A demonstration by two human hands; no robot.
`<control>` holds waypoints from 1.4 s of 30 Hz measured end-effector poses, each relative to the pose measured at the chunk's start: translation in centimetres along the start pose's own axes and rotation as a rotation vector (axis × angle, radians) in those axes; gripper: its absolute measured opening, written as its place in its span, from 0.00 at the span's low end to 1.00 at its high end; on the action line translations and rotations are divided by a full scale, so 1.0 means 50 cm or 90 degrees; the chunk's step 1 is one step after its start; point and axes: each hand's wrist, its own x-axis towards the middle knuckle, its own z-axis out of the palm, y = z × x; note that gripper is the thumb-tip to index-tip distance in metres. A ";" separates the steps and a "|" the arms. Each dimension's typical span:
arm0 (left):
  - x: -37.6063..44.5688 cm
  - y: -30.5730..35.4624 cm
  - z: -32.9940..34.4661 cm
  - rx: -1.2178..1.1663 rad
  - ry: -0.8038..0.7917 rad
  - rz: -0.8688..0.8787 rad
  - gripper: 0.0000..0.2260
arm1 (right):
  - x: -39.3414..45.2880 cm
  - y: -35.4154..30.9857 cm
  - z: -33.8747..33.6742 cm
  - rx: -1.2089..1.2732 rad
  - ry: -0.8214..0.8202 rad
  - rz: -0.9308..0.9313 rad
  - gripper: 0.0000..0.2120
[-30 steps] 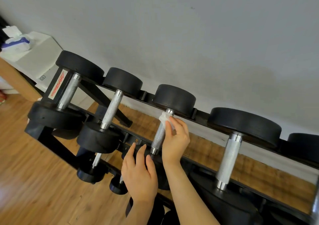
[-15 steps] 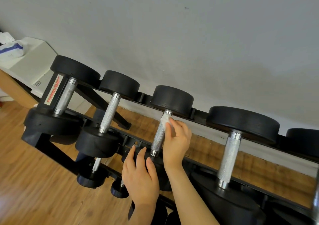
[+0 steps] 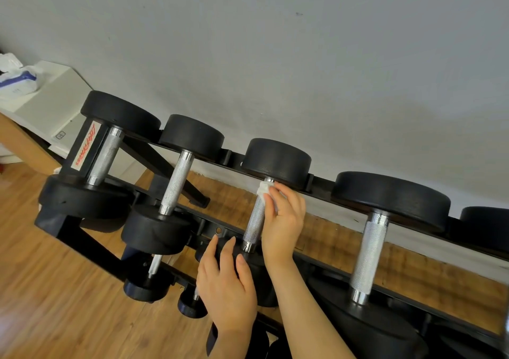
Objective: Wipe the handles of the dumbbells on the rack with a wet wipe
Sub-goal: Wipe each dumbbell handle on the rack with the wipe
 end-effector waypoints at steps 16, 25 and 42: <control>-0.001 0.000 -0.002 -0.010 0.006 0.017 0.20 | -0.003 -0.013 0.001 0.096 0.000 0.066 0.20; -0.001 0.000 -0.002 -0.017 0.002 0.013 0.21 | 0.000 -0.015 0.015 0.125 0.066 0.124 0.09; -0.001 -0.004 0.001 -0.021 0.009 0.004 0.21 | -0.032 -0.019 -0.001 0.094 0.046 0.104 0.10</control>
